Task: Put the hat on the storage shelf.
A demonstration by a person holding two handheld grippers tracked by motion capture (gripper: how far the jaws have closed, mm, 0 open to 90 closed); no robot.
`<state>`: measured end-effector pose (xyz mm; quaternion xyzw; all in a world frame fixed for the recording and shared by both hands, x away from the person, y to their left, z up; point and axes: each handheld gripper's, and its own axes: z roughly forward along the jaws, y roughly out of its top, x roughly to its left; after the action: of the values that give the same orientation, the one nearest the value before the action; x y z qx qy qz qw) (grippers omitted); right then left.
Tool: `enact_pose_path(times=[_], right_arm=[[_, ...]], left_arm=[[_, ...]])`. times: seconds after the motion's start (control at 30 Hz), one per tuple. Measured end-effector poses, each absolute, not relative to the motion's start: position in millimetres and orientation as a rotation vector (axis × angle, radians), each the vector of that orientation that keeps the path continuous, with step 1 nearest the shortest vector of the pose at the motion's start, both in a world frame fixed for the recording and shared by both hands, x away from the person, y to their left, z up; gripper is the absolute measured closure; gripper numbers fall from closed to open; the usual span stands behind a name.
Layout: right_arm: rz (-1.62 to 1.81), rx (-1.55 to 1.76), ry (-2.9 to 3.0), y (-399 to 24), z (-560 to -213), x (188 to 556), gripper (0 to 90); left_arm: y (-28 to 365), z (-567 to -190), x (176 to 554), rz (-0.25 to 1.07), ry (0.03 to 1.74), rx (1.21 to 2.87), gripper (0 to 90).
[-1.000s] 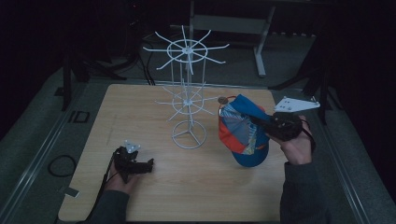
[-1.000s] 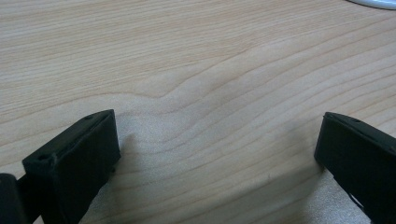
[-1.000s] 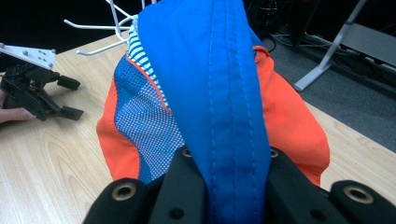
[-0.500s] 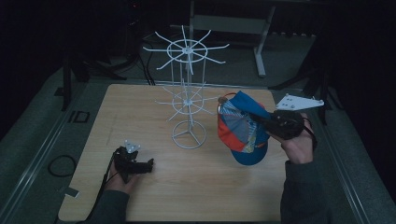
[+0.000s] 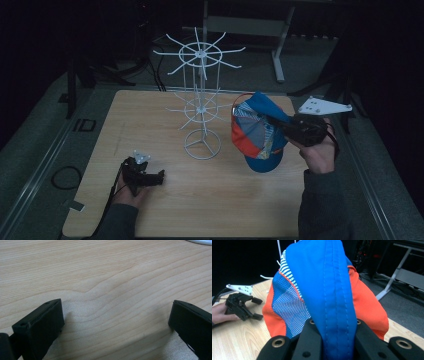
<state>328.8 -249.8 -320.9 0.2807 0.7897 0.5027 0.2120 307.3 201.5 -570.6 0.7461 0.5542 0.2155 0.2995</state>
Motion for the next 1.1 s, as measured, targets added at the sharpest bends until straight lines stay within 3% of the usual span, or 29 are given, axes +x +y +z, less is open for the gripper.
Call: enact_pose_path(times=[1.1], right_arm=[[1.5, 0.745, 2.145, -245.9, -305.0, 327.7, 87.5]], left_arm=[[201.6, -570.5, 307.3, 0.572, 1.471, 1.982, 0.1]])
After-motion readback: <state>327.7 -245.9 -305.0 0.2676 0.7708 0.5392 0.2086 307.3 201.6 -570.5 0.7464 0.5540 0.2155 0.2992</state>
